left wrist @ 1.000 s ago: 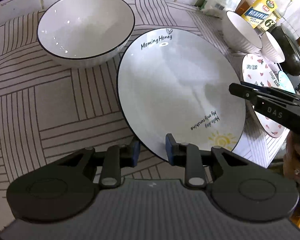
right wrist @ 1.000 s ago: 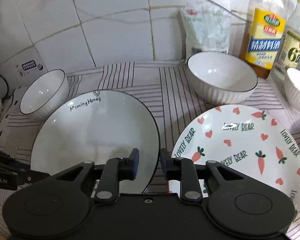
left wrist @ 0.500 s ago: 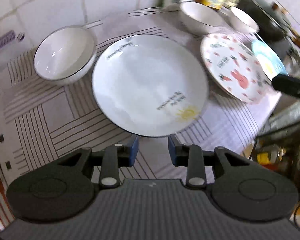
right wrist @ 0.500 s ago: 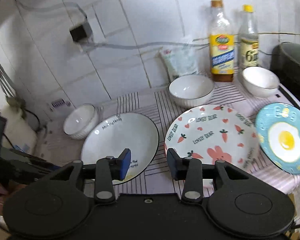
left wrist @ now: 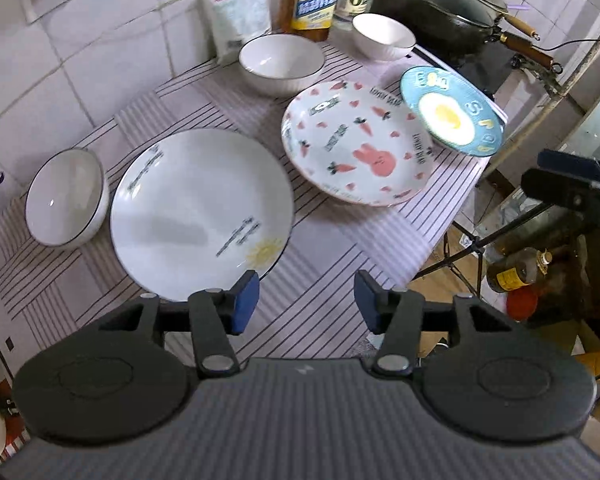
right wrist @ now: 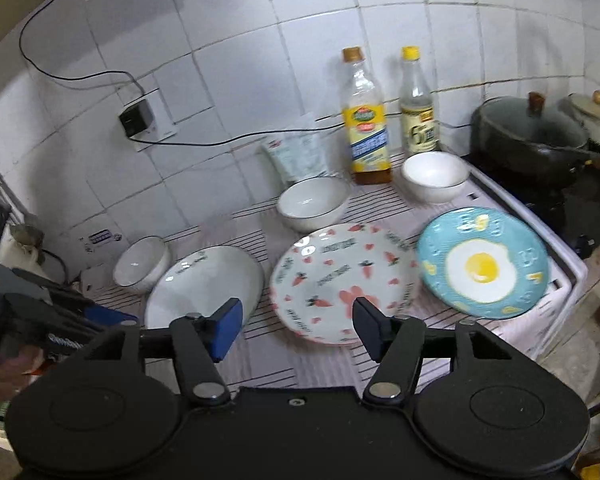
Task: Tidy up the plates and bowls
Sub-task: 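Set the white plate down beside the bowl near the rice cooker, open both grippers, then grip the rim of the bunny Lovely Bear plate with both grippers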
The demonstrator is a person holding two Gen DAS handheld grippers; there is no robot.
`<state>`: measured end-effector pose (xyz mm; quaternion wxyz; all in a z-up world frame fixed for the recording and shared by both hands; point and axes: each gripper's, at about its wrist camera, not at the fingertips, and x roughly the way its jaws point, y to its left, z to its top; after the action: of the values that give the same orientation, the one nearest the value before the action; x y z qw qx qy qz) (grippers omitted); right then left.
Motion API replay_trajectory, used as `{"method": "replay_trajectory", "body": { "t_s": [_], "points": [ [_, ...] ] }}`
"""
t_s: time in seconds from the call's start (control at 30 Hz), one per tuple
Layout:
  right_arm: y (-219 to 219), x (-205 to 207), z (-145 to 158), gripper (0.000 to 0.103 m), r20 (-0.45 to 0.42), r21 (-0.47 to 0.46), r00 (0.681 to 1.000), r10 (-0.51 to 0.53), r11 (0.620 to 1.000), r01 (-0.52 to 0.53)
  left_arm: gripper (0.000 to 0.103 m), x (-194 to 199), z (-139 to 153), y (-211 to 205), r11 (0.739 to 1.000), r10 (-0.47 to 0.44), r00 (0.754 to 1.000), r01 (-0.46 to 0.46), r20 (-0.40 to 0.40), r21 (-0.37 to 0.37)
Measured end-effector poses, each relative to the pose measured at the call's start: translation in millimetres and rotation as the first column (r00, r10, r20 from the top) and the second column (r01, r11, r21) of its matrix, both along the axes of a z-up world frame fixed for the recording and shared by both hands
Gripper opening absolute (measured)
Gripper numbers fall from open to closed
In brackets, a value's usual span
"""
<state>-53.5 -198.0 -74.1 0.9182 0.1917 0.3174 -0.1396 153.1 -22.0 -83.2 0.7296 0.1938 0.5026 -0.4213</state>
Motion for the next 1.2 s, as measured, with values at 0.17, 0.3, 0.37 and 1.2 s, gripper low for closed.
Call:
{"method": "replay_trajectory", "body": {
  "t_s": [0.17,0.3,0.37,1.2],
  "points": [
    [-20.0,-11.0,-3.4,0.073,0.003,-0.013,1.0,-0.027,1.0,0.027,0.066,3.9,5.1,-28.8,1.0,0.005,1.0,-0.005,0.009,0.014],
    [-40.4,-11.9,-9.9,0.073,0.018,0.029,1.0,0.002,1.0,-0.002,0.076,16.2,6.1,-60.4,0.999,0.044,0.999,-0.044,0.004,0.029],
    [-53.4,-7.4,-16.7,0.073,0.029,0.076,0.999,0.013,0.997,-0.015,0.077,21.2,6.0,-78.4,0.998,0.05,0.998,-0.051,0.026,0.034],
    [-117.8,56.0,-144.5,0.071,-0.016,0.138,1.0,0.026,0.99,-0.024,0.069,103.0,-117.0,-196.8,0.97,-0.022,0.99,-0.013,0.14,0.245]
  ]
}}
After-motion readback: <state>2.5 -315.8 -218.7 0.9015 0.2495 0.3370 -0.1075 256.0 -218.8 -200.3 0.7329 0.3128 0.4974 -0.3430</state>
